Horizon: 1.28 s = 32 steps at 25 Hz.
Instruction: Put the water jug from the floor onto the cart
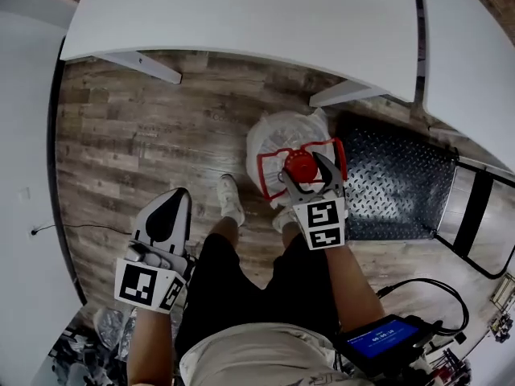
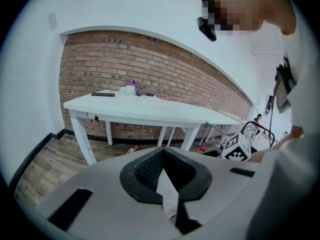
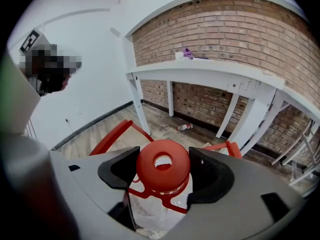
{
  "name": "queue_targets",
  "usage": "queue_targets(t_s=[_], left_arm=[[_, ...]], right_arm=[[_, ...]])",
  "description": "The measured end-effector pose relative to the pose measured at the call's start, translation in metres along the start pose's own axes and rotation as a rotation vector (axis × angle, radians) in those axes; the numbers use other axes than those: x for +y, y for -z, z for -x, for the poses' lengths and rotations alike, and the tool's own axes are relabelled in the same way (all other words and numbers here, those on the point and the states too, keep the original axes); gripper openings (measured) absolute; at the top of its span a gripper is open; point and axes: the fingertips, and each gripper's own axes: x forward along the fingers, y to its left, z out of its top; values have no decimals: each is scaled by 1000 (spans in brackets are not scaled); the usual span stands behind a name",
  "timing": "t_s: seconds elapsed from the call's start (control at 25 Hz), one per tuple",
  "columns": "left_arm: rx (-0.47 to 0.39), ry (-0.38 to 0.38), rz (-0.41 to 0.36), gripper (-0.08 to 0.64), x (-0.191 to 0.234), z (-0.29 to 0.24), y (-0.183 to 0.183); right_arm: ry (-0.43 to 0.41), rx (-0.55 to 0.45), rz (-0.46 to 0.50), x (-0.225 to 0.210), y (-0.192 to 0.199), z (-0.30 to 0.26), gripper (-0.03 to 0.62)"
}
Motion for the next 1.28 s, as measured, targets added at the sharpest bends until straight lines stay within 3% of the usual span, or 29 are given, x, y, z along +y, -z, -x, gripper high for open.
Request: queue_targets(t_s=[0.36, 0.68, 0.88, 1.28], left_arm=[[-2, 45, -68, 2, -7, 4, -35], [-18, 208, -162, 2, -65, -30, -74], [-14, 328, -223, 2, -134, -60, -85], [37, 585, -368, 2, -278, -127, -92]], right_arm=[[71, -31, -55, -5, -50, 98, 311], [151, -65, -166, -45, -55, 165, 311], [216, -73, -255, -90, -29, 211, 311], [468, -61, -446, -185, 65, 299, 311]])
